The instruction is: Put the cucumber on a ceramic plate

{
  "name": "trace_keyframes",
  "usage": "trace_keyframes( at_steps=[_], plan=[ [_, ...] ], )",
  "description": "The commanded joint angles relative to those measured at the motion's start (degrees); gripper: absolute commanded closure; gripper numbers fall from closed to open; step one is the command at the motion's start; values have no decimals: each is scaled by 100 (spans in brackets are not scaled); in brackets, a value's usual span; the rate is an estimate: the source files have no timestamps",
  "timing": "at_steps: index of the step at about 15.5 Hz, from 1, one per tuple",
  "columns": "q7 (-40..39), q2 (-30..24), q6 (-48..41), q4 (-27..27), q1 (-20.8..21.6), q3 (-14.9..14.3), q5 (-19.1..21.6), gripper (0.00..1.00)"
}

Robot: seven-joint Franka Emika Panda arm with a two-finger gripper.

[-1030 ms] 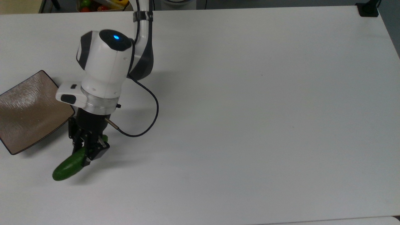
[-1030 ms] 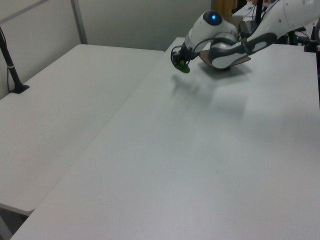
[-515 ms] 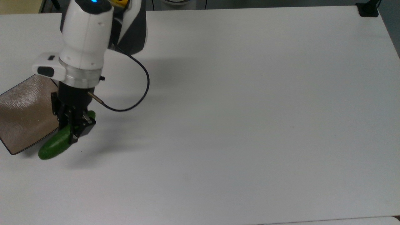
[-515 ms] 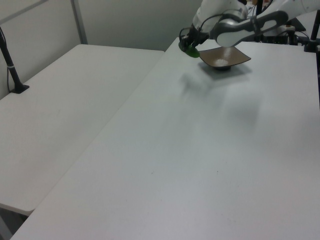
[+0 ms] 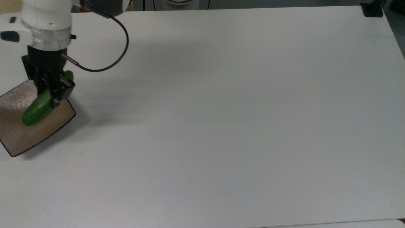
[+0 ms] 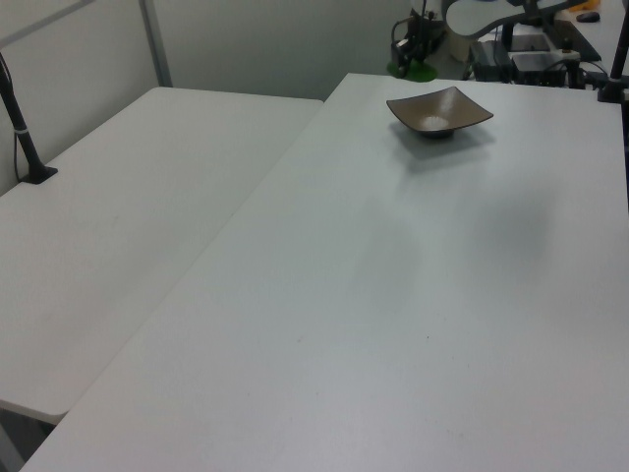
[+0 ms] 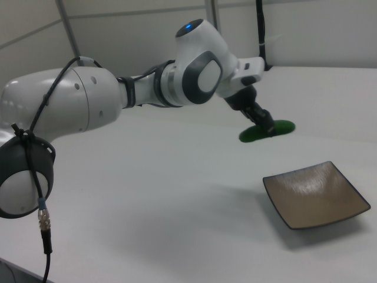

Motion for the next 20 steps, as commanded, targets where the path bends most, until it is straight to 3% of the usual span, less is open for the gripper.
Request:
trace_keyframes(
  at_steps=[1, 4, 10, 14, 20],
  plan=[
    [-492, -222, -68, -298, -52, -307, 144, 79],
    [-861, -161, -50, -394, -227, -343, 136, 79],
    [-862, 252, 169, -430, -298, -404, -102, 77],
    [-783, 384, 249, -421, -272, -404, -102, 20],
    [-774, 376, 240, -351, -289, -404, -67, 16]
  ],
)
